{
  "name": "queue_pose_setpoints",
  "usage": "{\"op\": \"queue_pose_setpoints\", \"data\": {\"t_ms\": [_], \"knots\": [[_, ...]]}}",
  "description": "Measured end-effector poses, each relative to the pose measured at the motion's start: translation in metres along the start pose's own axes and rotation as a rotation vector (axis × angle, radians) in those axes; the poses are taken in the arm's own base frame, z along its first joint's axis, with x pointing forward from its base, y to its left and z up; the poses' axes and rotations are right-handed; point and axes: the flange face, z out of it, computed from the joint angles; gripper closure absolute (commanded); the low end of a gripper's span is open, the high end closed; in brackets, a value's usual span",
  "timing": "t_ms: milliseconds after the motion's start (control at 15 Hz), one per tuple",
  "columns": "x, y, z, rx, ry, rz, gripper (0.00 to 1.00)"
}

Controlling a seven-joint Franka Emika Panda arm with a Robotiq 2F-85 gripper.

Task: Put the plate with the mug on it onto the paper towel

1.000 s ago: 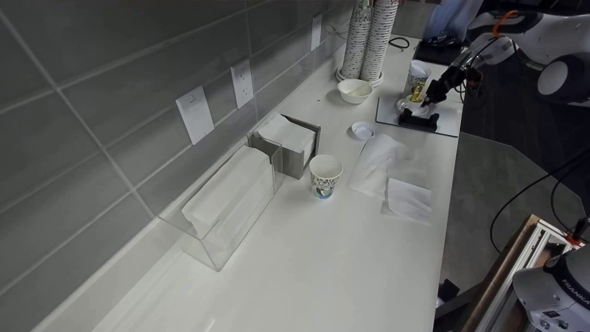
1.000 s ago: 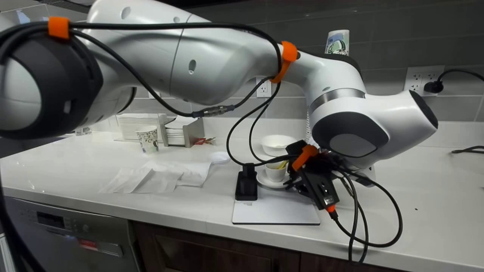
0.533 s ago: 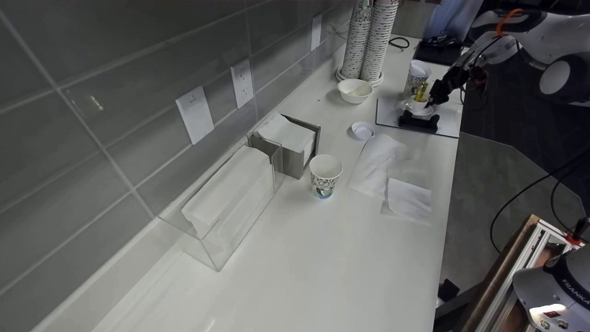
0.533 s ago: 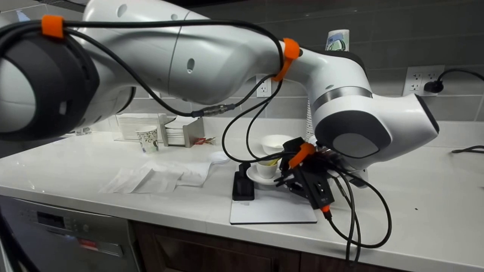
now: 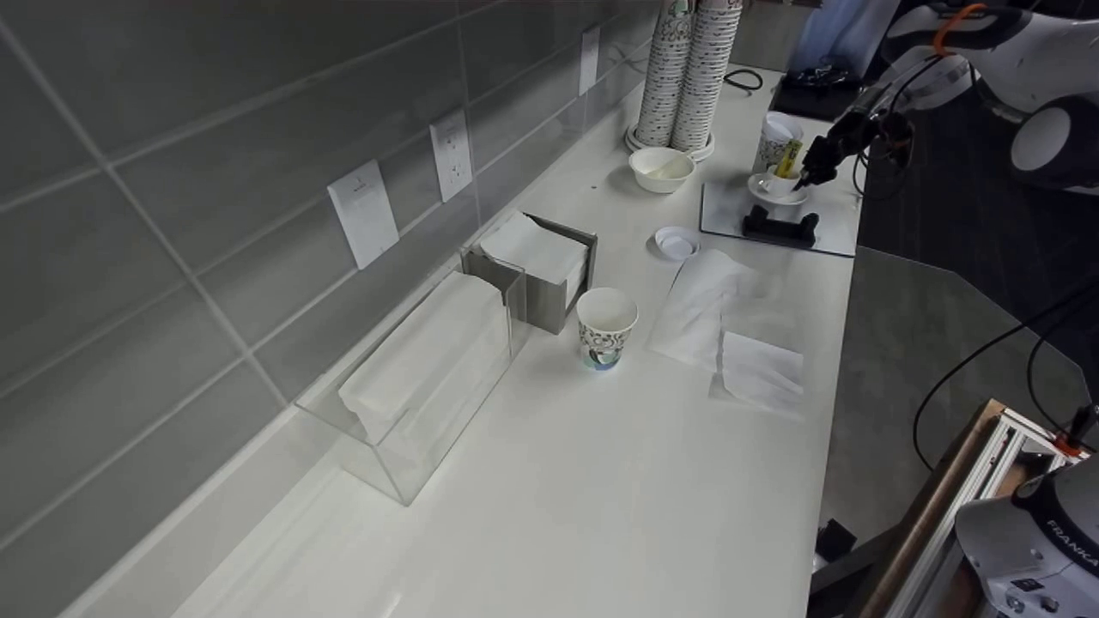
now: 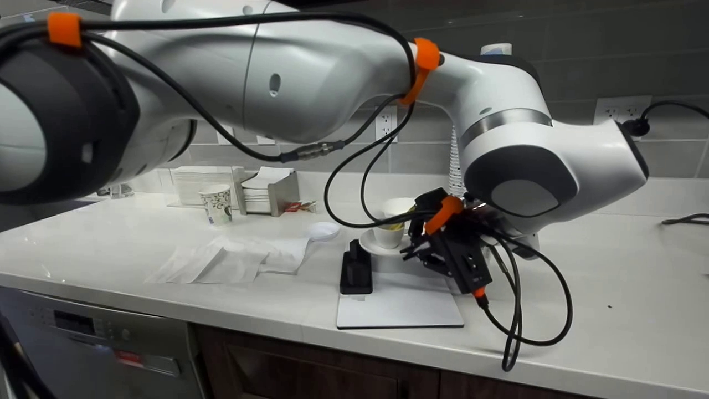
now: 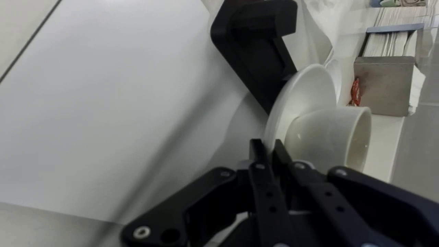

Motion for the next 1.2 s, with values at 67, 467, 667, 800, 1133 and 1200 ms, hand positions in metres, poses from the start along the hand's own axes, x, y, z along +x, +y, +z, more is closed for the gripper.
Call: {"op": "queue_pose_setpoints", "data": {"t_ms": [67, 467, 667, 800, 1133, 1200], "knots": [[0.001, -0.003, -0.001, 0.001, 0.001, -0.013, 0.98], [0.002, -0.030, 0.003, 0.000, -0.047, -0.088, 0.98], [0.002, -0.043, 0.016, -0.009, -0.093, -0.126, 0.98], [0.001, -0.053, 0.028, -0.005, -0.118, -0.148, 0.98], [-0.014, -0.073, 0.054, -0.029, -0.174, -0.198, 0.98], [-0.018, -0.075, 0.057, -0.037, -0.173, -0.208, 0.98]]}}
